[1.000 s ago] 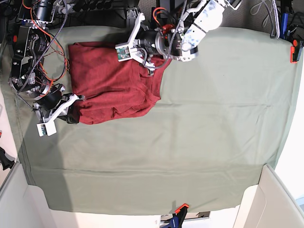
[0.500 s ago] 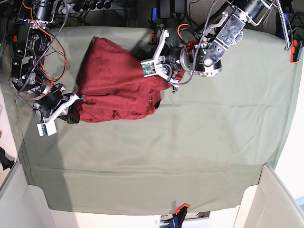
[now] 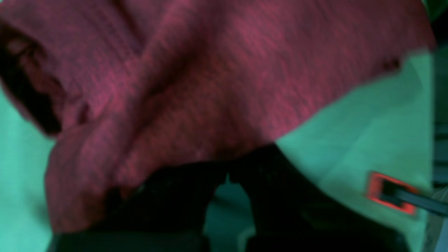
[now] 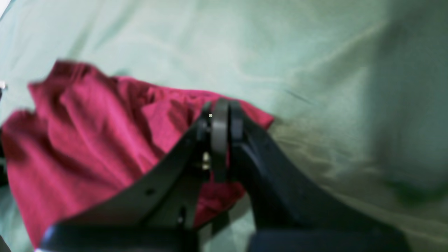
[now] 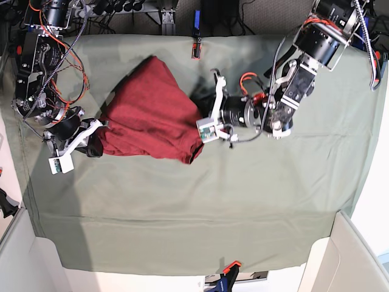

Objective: Fold the T-shirt properly
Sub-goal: 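Flatten the bundle with both grippers and release it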

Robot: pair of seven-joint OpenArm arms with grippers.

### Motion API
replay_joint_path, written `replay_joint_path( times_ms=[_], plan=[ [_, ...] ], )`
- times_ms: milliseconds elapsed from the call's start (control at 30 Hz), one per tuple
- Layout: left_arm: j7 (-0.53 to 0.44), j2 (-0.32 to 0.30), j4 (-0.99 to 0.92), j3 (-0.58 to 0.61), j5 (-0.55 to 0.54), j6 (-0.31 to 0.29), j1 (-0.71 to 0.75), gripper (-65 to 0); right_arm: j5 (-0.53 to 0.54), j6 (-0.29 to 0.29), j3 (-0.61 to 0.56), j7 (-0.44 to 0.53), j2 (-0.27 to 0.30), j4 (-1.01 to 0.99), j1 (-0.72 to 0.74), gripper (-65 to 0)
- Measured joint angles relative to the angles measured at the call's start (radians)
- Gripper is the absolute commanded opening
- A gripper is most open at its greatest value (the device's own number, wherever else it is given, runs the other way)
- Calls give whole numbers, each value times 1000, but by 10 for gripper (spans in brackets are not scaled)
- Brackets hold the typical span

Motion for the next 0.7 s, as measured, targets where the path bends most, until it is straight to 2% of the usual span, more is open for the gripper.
replay_joint_path(
  times_ms=[333, 533, 633, 700],
  plan=[
    [-10, 10, -139, -3, 86, 70, -140, -650, -1, 0, 0, -8, 0, 0, -1, -650],
    [-53, 5, -229, -3, 177, 94, -217, -650, 25, 0, 0, -24, 0, 0, -3, -650],
    [-15, 0, -230, -3, 171, 104, -222, -650, 28, 0, 0, -24, 0, 0, -3, -650],
    [54, 0, -230, -3, 102, 109, -218, -650, 29, 0, 0, -24, 0, 0, -3, -650]
  ],
)
